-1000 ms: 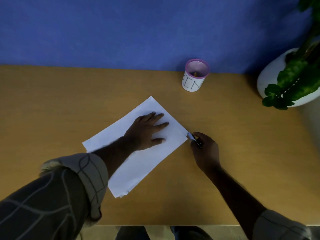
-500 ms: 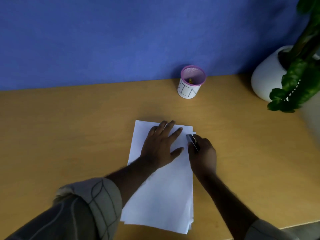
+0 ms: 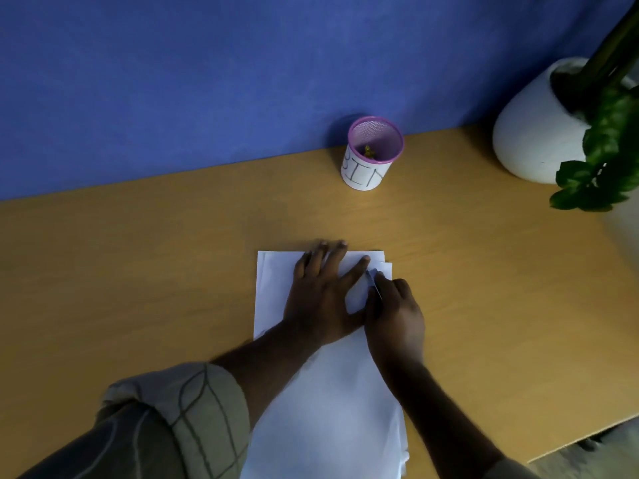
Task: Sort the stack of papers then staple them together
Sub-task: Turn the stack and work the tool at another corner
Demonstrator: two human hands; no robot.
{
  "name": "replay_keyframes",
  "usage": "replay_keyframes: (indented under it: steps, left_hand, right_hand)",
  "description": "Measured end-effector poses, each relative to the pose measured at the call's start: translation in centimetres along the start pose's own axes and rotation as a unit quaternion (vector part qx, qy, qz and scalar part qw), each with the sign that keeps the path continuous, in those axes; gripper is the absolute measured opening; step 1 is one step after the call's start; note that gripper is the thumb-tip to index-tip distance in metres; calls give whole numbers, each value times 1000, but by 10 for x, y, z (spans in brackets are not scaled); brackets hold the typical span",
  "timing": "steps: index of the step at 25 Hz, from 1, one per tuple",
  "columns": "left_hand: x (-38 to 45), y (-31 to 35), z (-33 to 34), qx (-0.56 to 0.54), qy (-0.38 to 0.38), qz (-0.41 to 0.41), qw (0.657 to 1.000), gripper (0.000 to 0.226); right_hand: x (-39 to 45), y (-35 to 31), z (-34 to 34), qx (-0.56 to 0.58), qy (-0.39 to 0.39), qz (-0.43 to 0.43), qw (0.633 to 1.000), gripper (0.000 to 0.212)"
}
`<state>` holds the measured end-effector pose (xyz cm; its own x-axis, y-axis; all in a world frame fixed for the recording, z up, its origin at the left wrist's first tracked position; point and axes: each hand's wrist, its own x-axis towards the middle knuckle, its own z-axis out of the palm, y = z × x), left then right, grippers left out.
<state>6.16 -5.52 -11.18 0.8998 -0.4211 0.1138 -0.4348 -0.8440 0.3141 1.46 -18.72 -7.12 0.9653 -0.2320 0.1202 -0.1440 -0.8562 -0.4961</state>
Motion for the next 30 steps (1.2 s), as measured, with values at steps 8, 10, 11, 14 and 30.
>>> replay_keyframes:
  steps: [8,10,11,14,30]
  left_hand:
    - [5,-1,0,24,-5,30,999,81]
    - [7,-1,0,32,-22,25,999,82]
    - [7,-1,0,35,-31,23,999,83]
    - [6,-2,1,41,-47,22,998,84]
    - [7,1,-6,56,-65,18,996,86]
  right_hand:
    - [2,2,1,-19,-12,4,1000,34]
    - [-2,0,1,-20,-6,9,1000,34]
    - [-3,0,1,-19,-6,9,1000,34]
    - [-2,2,1,-22,3,-2,1000,35]
    - [5,1,2,86,14,88,992,27]
